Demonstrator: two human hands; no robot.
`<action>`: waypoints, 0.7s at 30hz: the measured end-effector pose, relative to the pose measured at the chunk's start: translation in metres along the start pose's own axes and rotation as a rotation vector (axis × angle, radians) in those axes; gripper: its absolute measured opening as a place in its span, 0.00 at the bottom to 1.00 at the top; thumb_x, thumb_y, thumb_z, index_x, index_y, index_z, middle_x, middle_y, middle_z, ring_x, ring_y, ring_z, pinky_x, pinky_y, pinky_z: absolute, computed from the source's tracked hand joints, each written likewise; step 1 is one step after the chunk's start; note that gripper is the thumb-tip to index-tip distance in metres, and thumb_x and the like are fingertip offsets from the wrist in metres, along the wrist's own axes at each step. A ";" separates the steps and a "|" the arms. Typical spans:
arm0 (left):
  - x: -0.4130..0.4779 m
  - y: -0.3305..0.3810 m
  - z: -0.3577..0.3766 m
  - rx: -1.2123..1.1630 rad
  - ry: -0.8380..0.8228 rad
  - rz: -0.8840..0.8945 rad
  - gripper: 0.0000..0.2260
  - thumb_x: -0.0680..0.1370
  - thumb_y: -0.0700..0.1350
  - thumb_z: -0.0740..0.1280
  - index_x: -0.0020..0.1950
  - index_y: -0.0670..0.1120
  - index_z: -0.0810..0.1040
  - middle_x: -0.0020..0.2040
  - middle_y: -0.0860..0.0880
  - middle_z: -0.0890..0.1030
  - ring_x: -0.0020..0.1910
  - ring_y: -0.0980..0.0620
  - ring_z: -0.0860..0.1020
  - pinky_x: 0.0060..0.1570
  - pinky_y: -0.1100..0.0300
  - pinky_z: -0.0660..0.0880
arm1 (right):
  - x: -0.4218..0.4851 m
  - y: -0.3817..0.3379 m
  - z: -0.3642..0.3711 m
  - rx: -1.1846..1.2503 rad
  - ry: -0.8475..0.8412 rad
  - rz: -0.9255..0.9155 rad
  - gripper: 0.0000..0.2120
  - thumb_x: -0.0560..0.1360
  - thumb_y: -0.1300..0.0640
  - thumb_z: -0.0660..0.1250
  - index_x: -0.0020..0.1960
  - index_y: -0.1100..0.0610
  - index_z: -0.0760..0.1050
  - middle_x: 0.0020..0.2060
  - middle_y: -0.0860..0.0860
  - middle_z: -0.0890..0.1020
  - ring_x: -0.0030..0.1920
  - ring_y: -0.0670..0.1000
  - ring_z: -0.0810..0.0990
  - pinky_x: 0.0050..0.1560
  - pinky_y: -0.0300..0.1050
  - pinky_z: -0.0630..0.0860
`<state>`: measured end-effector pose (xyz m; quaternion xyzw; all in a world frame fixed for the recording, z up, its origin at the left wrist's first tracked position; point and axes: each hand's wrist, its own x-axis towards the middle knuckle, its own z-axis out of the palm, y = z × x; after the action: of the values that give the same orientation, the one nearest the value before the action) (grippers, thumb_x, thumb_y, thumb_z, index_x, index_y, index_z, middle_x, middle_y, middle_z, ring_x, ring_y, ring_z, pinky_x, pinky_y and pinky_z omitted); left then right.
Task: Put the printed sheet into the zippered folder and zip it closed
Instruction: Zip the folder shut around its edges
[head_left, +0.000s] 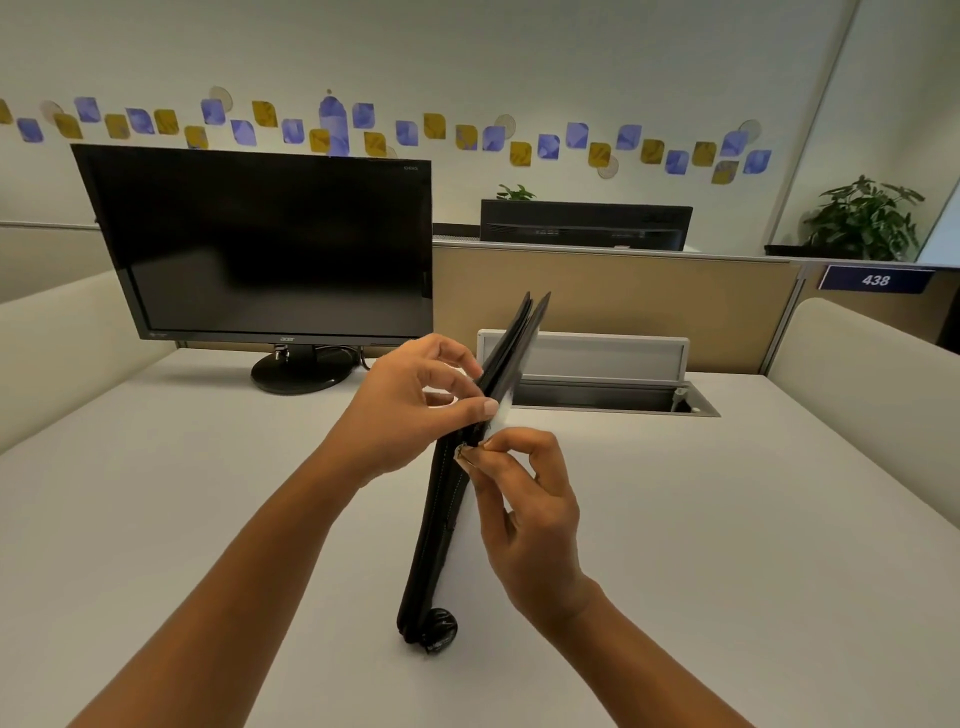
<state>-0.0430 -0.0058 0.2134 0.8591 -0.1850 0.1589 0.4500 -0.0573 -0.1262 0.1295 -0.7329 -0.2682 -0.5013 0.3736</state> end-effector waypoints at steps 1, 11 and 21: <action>0.001 0.001 0.001 0.030 -0.023 0.012 0.05 0.70 0.45 0.71 0.34 0.51 0.79 0.46 0.60 0.72 0.50 0.61 0.71 0.44 0.72 0.67 | 0.000 0.000 0.000 -0.001 -0.003 -0.004 0.09 0.67 0.63 0.70 0.45 0.67 0.80 0.41 0.60 0.81 0.48 0.50 0.73 0.55 0.22 0.67; -0.012 -0.015 0.017 -0.374 0.259 -0.119 0.07 0.77 0.45 0.61 0.52 0.51 0.77 0.51 0.51 0.79 0.55 0.52 0.77 0.59 0.52 0.74 | 0.001 0.000 0.001 0.017 -0.018 -0.020 0.10 0.69 0.61 0.67 0.46 0.67 0.80 0.42 0.59 0.80 0.47 0.49 0.74 0.54 0.28 0.72; -0.021 -0.035 0.041 -0.219 0.311 -0.121 0.14 0.77 0.48 0.60 0.56 0.43 0.79 0.42 0.53 0.81 0.40 0.56 0.79 0.43 0.65 0.76 | 0.004 -0.001 -0.001 0.015 -0.037 -0.007 0.12 0.72 0.57 0.64 0.45 0.66 0.80 0.47 0.51 0.73 0.48 0.48 0.73 0.55 0.31 0.72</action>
<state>-0.0408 -0.0179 0.1571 0.7796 -0.0776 0.2413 0.5728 -0.0569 -0.1263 0.1331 -0.7384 -0.2814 -0.4868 0.3724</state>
